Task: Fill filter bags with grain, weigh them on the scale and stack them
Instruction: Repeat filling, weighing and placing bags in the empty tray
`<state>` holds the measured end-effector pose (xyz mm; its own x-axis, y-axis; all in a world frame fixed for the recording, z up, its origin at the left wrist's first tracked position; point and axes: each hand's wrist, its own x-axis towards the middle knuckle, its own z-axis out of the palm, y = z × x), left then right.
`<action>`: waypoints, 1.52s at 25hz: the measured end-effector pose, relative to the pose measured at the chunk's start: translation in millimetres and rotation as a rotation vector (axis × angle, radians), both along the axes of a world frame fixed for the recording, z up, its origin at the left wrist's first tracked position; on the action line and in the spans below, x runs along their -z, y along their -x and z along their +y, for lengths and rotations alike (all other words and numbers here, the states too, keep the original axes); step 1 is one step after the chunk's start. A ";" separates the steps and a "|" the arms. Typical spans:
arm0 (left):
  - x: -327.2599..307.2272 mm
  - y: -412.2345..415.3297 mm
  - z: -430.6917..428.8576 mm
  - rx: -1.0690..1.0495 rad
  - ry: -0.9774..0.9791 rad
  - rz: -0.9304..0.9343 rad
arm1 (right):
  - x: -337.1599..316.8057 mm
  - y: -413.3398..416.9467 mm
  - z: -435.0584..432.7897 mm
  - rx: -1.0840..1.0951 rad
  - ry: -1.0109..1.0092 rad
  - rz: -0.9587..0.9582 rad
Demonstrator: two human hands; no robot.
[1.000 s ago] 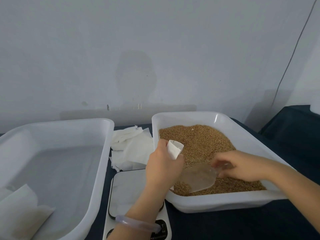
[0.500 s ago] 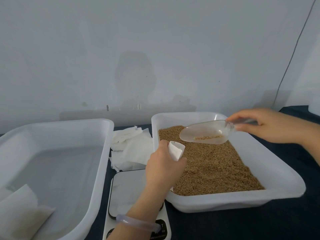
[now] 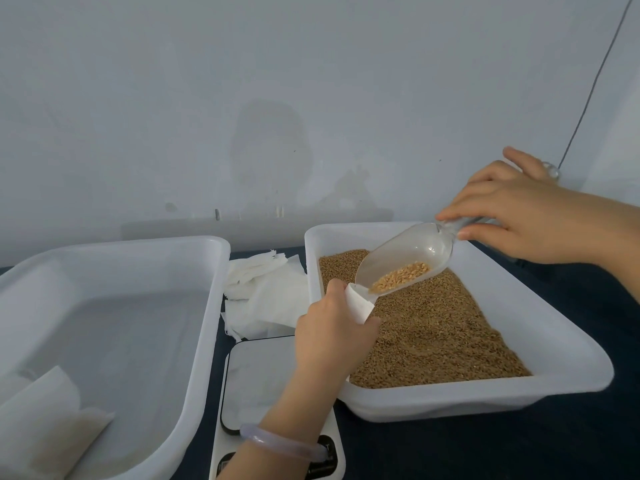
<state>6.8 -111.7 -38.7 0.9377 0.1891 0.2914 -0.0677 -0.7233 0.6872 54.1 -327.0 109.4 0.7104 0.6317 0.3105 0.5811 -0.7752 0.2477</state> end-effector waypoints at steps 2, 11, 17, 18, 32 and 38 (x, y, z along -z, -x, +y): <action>-0.3 0.4 0.2 0.007 0.012 -0.001 | -0.1 -0.6 0.1 0.006 0.005 0.007; -2.9 3.9 -0.7 0.004 0.034 -0.003 | 11.6 -7.3 -7.6 0.069 -0.049 0.093; -8.0 6.3 -0.5 0.005 0.049 0.031 | 89.9 -10.7 -17.7 0.252 -0.162 0.592; -8.1 6.5 -0.2 0.009 0.047 0.031 | 106.5 -11.0 -16.3 0.280 -0.152 0.616; -66.9 16.4 71.4 0.554 0.206 0.060 | 88.8 32.9 98.9 -0.452 -0.872 1.091; -65.8 27.5 119.6 0.569 0.190 0.145 | 101.1 29.0 159.2 -0.344 -0.954 0.932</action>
<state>-20.7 7.9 27.1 0.9343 -0.3167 0.1639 -0.3036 -0.4653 0.8315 25.1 -167.7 8.3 0.7461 0.6289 0.2186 0.4324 -0.2081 -0.8773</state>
